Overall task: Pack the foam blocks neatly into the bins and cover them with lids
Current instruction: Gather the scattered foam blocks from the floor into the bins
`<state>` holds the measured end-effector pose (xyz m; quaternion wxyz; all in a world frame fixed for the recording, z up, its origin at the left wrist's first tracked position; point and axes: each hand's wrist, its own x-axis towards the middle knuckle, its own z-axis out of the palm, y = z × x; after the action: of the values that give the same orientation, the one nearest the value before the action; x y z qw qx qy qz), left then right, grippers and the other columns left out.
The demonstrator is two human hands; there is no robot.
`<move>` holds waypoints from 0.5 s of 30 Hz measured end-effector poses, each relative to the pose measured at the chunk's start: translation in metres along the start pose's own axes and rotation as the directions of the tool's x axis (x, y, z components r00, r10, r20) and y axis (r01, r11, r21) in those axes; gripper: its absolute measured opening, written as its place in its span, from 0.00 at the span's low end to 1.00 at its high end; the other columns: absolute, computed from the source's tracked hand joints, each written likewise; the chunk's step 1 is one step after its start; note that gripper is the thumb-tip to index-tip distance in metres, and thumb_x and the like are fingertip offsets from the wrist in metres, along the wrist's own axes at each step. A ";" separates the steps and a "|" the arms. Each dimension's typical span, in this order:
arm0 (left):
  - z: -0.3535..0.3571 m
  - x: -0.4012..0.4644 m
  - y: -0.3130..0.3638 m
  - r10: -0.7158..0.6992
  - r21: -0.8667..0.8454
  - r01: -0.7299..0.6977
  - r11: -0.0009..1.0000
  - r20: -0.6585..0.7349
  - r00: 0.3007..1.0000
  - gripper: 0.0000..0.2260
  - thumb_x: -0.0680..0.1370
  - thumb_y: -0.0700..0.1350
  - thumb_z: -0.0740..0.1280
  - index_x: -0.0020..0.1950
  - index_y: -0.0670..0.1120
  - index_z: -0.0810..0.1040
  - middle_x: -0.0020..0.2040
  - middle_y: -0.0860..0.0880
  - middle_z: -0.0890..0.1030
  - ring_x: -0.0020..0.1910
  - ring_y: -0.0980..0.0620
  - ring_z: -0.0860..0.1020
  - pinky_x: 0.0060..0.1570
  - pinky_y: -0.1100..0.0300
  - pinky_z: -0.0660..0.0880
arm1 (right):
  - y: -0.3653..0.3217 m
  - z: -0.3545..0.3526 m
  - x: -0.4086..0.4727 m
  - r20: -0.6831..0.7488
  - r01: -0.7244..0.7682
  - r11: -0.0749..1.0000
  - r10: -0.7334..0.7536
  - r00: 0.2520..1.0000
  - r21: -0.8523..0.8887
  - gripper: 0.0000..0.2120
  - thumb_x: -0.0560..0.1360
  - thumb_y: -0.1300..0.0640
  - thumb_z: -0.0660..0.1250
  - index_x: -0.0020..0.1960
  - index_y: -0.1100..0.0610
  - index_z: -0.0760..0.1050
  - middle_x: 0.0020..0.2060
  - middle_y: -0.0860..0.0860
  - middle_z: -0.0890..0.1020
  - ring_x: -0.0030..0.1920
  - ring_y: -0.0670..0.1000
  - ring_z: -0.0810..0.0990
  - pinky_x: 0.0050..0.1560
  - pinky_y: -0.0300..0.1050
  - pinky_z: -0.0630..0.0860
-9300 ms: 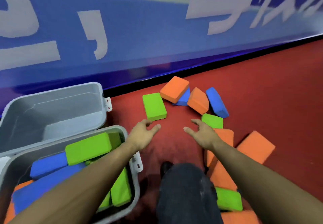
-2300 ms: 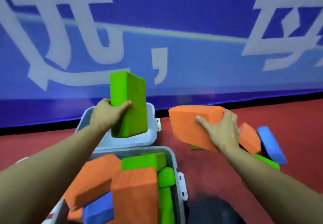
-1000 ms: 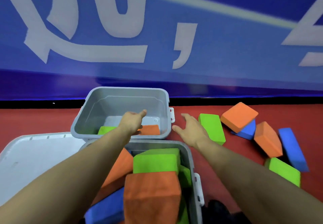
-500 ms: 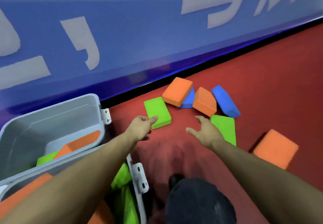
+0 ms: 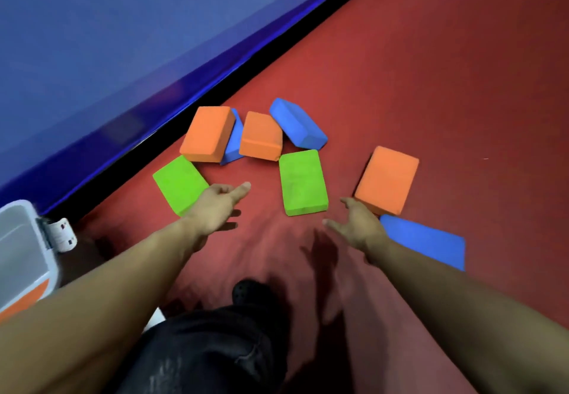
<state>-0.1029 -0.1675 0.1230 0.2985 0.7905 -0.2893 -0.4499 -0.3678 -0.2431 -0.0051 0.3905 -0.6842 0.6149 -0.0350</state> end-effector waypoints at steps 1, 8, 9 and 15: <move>0.004 -0.005 0.006 0.016 0.008 -0.016 1.000 0.000 1.000 0.18 0.79 0.58 0.68 0.57 0.45 0.76 0.59 0.46 0.80 0.56 0.46 0.81 0.52 0.49 0.80 | 0.007 -0.004 -0.004 -0.003 -0.018 1.000 0.018 1.000 0.009 0.42 0.72 0.37 0.73 0.77 0.55 0.64 0.73 0.57 0.72 0.72 0.57 0.72 0.72 0.52 0.68; 0.013 -0.052 0.058 0.142 0.020 -0.143 0.989 0.051 0.989 0.12 0.79 0.59 0.67 0.51 0.50 0.76 0.58 0.46 0.78 0.52 0.48 0.80 0.54 0.49 0.79 | 0.035 -0.051 -0.055 -0.094 -0.094 0.994 0.098 0.991 0.047 0.42 0.72 0.37 0.73 0.78 0.53 0.62 0.73 0.57 0.70 0.72 0.59 0.71 0.70 0.55 0.70; 0.017 -0.058 0.064 0.155 0.017 -0.156 0.988 0.063 0.986 0.12 0.79 0.58 0.67 0.50 0.50 0.76 0.57 0.46 0.78 0.52 0.48 0.80 0.54 0.48 0.79 | 0.038 -0.057 -0.061 -0.109 -0.106 0.993 0.111 0.988 0.047 0.43 0.72 0.36 0.73 0.79 0.53 0.61 0.74 0.56 0.70 0.72 0.59 0.71 0.70 0.55 0.70; 0.103 0.001 0.060 0.150 0.024 -0.158 0.987 0.197 0.969 0.21 0.78 0.60 0.68 0.59 0.44 0.76 0.55 0.48 0.79 0.49 0.49 0.81 0.43 0.53 0.79 | 0.091 -0.050 -0.049 -0.131 -0.273 0.956 0.286 0.949 0.110 0.44 0.70 0.35 0.74 0.78 0.53 0.64 0.73 0.56 0.70 0.72 0.60 0.71 0.69 0.57 0.70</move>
<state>-0.2047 -0.2287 0.1234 0.2874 0.7236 -0.3864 -0.4945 -0.4796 -0.2192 -0.0020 0.3764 -0.5675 0.7301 -0.0569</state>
